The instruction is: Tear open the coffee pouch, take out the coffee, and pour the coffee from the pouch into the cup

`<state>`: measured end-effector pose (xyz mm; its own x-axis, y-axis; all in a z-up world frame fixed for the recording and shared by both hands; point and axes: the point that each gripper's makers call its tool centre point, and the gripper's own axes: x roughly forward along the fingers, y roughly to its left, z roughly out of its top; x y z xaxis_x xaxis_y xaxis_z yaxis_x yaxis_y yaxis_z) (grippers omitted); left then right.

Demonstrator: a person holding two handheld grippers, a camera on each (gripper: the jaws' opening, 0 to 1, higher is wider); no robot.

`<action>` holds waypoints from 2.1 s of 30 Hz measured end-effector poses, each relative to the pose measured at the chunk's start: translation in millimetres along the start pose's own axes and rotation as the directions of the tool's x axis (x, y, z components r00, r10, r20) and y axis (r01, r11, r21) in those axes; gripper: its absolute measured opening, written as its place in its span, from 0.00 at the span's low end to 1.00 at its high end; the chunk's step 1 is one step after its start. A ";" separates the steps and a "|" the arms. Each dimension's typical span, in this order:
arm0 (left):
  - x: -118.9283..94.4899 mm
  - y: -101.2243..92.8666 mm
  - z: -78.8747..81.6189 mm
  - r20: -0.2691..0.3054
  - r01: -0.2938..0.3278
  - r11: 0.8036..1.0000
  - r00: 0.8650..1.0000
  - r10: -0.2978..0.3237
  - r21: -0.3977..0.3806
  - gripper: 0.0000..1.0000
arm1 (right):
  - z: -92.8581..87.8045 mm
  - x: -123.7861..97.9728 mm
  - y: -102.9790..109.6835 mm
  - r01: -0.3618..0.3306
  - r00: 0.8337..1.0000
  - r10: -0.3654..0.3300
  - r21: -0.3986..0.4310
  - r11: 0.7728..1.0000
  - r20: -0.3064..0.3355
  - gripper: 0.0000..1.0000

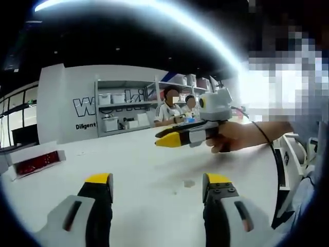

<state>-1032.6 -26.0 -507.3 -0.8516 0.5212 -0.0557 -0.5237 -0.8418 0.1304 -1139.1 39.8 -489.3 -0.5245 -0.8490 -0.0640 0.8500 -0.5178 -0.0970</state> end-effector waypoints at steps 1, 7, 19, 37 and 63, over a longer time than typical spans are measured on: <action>0.0 -0.2 0.1 0.000 0.001 1.000 1.000 -0.001 -0.001 0.72 | -0.2 0.4 0.2 0.000 1.000 0.000 0.000 1.000 -0.001 0.38; -0.2 -0.6 0.6 0.003 0.005 1.000 1.000 -0.005 0.000 0.72 | -1.8 3.8 0.0 0.002 1.000 -0.002 0.008 1.000 0.000 0.38; 0.3 -1.2 -0.4 -0.003 0.003 1.000 1.000 -0.003 0.004 0.72 | -2.1 5.9 -0.8 0.004 1.000 -0.004 0.002 1.000 -0.004 0.38; 1.3 -0.2 -1.9 -0.012 -0.002 1.000 1.000 0.002 0.008 0.72 | 0.4 13.8 -3.6 0.010 1.000 -0.010 -0.007 1.000 -0.003 0.38; 0.7 4.5 -1.8 -0.011 -0.032 0.999 0.999 0.032 0.003 0.73 | 1.4 26.4 -3.8 0.017 1.000 -0.017 -0.023 1.000 -0.010 0.38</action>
<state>-1035.6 -29.7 -508.5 -0.8682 0.4922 -0.0628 -0.4960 -0.8578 0.1349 -1156.2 19.3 -489.2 -0.5395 -0.8389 -0.0719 0.8396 -0.5296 -0.1207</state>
